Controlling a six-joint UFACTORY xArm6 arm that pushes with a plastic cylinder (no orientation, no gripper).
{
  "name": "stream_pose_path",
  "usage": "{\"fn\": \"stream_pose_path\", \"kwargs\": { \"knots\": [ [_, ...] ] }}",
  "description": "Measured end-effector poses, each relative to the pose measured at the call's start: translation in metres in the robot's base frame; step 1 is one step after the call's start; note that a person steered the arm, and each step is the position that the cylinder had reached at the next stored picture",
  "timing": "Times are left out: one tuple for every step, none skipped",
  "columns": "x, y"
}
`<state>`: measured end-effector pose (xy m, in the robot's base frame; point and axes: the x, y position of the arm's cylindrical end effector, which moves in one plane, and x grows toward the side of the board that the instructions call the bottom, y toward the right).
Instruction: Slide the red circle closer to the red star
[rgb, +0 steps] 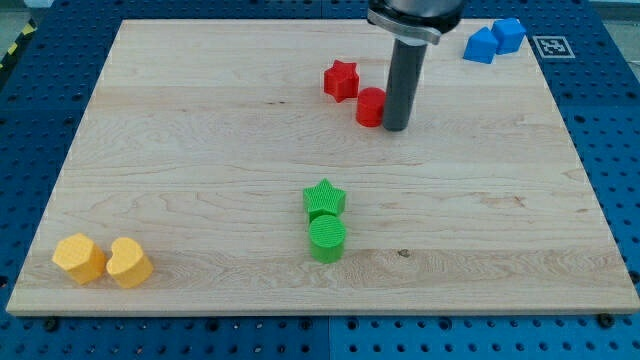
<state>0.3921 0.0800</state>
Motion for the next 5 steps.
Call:
{"fn": "stream_pose_path", "kwargs": {
  "knots": [
    [-0.015,-0.011],
    [-0.016,-0.011],
    [-0.004,-0.011],
    [0.005,-0.011],
    [0.006,-0.006]
  ]
}}
